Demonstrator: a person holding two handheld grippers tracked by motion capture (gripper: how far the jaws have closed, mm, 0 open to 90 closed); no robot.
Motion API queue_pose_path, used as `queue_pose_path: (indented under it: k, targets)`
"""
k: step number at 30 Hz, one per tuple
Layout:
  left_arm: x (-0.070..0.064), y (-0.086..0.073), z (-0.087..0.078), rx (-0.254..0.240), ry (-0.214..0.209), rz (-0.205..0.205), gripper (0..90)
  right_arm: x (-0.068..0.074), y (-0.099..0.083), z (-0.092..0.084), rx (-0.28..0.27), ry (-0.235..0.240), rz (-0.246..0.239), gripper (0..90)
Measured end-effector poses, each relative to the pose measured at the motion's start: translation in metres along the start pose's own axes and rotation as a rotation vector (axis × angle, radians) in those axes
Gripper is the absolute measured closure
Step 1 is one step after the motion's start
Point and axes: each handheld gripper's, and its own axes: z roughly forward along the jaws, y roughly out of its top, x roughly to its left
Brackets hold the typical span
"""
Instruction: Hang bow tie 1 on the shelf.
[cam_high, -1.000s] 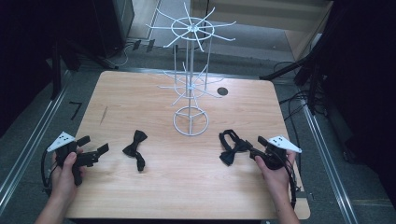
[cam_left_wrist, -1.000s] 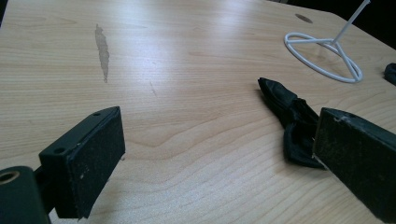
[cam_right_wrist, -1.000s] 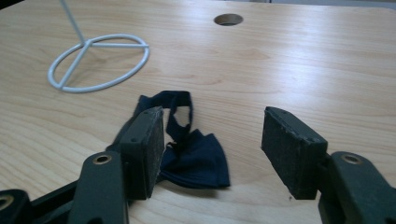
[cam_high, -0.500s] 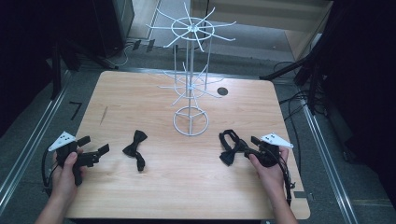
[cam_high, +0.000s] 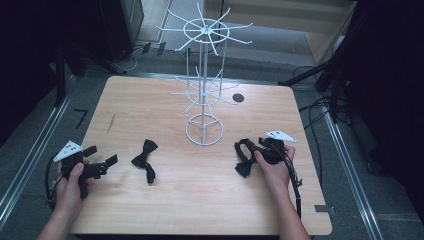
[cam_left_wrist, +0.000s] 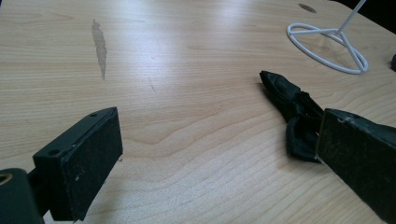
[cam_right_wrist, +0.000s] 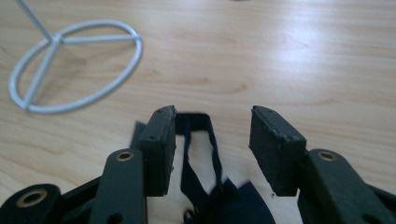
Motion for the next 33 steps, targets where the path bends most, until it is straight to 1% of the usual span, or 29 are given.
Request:
queue_pose_path:
  k: [1, 2, 4, 5, 6, 7, 8, 12, 13, 14, 16, 17, 18, 19, 20, 21, 22, 23, 24, 26, 27, 28, 29, 30, 31, 32, 33]
  targets:
    - [0.000, 0.000, 0.000, 0.001, 0.000, 0.000, 1.3, 0.000, 0.000, 0.000, 0.000, 0.000, 0.000, 52.5]
    - [0.000, 0.000, 0.000, 0.005, 0.004, 0.001, 1.3, 0.001, 0.001, 0.003, -0.020, 0.005, 0.020, 52.7]
    - [0.000, 0.000, 0.000, 0.006, 0.005, 0.002, 1.3, 0.001, 0.000, 0.006, -0.018, 0.005, 0.041, 52.7]
    - [0.000, 0.000, 0.000, 0.006, 0.005, 0.002, 1.4, 0.001, -0.001, 0.007, -0.007, 0.001, 0.036, 52.5]
    - [0.000, 0.000, 0.001, 0.011, 0.006, 0.003, 1.3, 0.001, -0.003, 0.008, 0.002, -0.002, 0.019, 52.2]
    - [0.000, 0.000, 0.001, 0.011, 0.006, 0.003, 1.3, 0.001, -0.003, 0.008, 0.002, -0.002, 0.019, 52.2]
    - [0.000, 0.001, 0.001, 0.019, 0.003, 0.002, 1.4, 0.001, -0.005, 0.006, 0.016, -0.010, -0.002, 51.7]
    - [0.001, 0.001, 0.002, 0.030, 0.006, -0.002, 1.4, -0.002, -0.007, 0.003, 0.030, 0.002, -0.004, 51.4]
    - [0.001, 0.001, 0.003, 0.029, 0.007, -0.005, 1.4, -0.003, -0.010, 0.003, 0.052, 0.000, -0.009, 51.8]
    - [0.001, 0.001, 0.003, 0.029, 0.007, -0.005, 1.4, -0.003, -0.011, 0.002, 0.059, -0.001, -0.014, 52.3]
    - [0.001, 0.002, 0.003, 0.033, 0.005, -0.007, 1.3, -0.004, -0.013, 0.003, 0.074, -0.003, -0.013, 55.9]
    - [0.001, 0.002, 0.004, 0.037, 0.006, -0.007, 1.3, -0.004, -0.013, 0.003, 0.074, -0.003, -0.013, 55.9]
    - [0.001, 0.002, 0.004, 0.040, 0.007, -0.007, 1.4, -0.004, -0.015, 0.004, 0.094, -0.016, -0.021, 61.8]
    - [0.001, 0.002, 0.004, 0.043, 0.009, -0.007, 1.4, -0.004, -0.015, 0.004, 0.094, -0.016, -0.021, 61.8]
    - [0.001, 0.003, 0.005, 0.043, 0.019, -0.011, 1.4, -0.005, -0.016, 0.006, 0.099, -0.022, -0.019, 67.4]
    - [0.001, 0.003, 0.005, 0.043, 0.019, -0.011, 1.4, -0.005, -0.016, 0.006, 0.099, -0.022, -0.019, 67.4]
    - [0.002, 0.003, 0.005, 0.044, 0.022, -0.015, 1.4, -0.007, -0.016, 0.005, 0.101, -0.023, -0.011, 73.2]
    - [0.003, 0.003, 0.005, 0.042, 0.025, -0.018, 1.4, -0.007, -0.016, 0.005, 0.101, -0.022, -0.004, 75.8]
    - [0.003, 0.003, 0.005, 0.042, 0.027, -0.021, 1.4, -0.008, -0.017, 0.004, 0.102, -0.017, -0.004, 78.2]
    - [0.003, 0.003, 0.006, 0.042, 0.024, -0.023, 1.4, -0.008, -0.017, 0.004, 0.102, 0.007, 0.006, 82.3]
    - [0.003, 0.003, 0.006, 0.042, 0.024, -0.023, 1.4, -0.008, -0.017, 0.004, 0.102, 0.007, 0.006, 82.3]
    - [0.003, 0.003, 0.006, 0.042, 0.024, -0.023, 1.4, -0.006, -0.016, 0.003, 0.092, 0.021, 0.003, 85.5]
    - [0.003, 0.003, 0.006, 0.042, 0.024, -0.023, 1.4, -0.006, -0.016, 0.003, 0.092, 0.021, 0.003, 85.5]
    - [0.003, 0.003, 0.006, 0.042, 0.025, -0.022, 1.4, -0.003, -0.014, 0.001, 0.065, 0.032, -0.010, 87.1]
    - [0.003, 0.003, 0.006, 0.042, 0.025, -0.022, 1.4, -0.003, -0.014, 0.001, 0.065, 0.032, -0.010, 87.1]
    - [0.003, 0.003, 0.005, 0.042, 0.025, -0.021, 1.4, 0.001, -0.011, -0.002, 0.037, 0.034, -0.021, 88.1]
    - [0.003, 0.003, 0.006, 0.041, 0.026, -0.022, 1.4, 0.004, -0.010, -0.004, 0.023, 0.039, -0.028, 88.4]
